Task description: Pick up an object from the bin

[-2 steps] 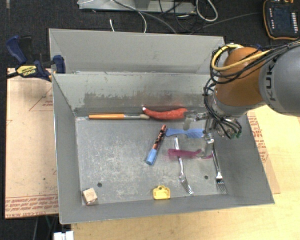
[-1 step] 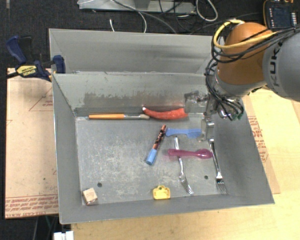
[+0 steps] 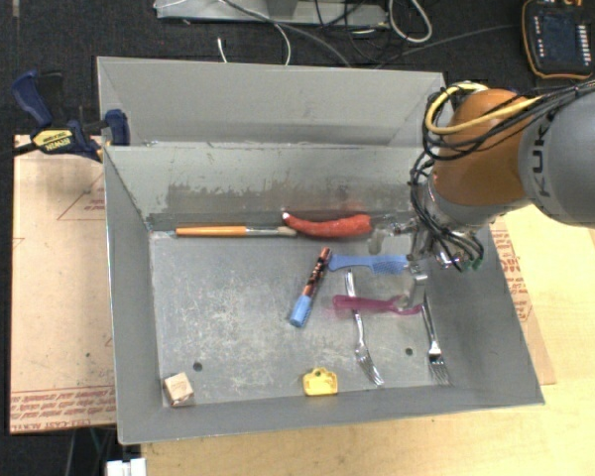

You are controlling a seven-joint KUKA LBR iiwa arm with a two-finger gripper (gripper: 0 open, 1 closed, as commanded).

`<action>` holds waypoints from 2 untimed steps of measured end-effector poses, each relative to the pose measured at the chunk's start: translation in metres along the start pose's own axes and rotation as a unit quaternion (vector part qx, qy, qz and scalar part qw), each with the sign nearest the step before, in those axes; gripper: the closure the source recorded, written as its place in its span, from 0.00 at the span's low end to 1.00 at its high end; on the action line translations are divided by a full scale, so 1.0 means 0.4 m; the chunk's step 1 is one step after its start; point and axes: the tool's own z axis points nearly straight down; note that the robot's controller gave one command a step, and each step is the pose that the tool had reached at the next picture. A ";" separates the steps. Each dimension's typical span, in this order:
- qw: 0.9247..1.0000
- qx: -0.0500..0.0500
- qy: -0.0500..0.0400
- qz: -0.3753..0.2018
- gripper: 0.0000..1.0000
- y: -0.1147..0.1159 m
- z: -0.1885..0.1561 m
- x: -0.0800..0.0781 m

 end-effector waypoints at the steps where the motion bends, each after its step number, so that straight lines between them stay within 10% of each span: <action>1: 0.990 0.003 -0.008 -0.139 0.00 -0.060 0.098 -0.071; 2: 0.992 0.001 -0.004 -0.129 1.00 -0.047 0.092 -0.039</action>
Offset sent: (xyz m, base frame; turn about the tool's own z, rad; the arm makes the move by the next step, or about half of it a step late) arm 0.0175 -0.0155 -0.0383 -0.2606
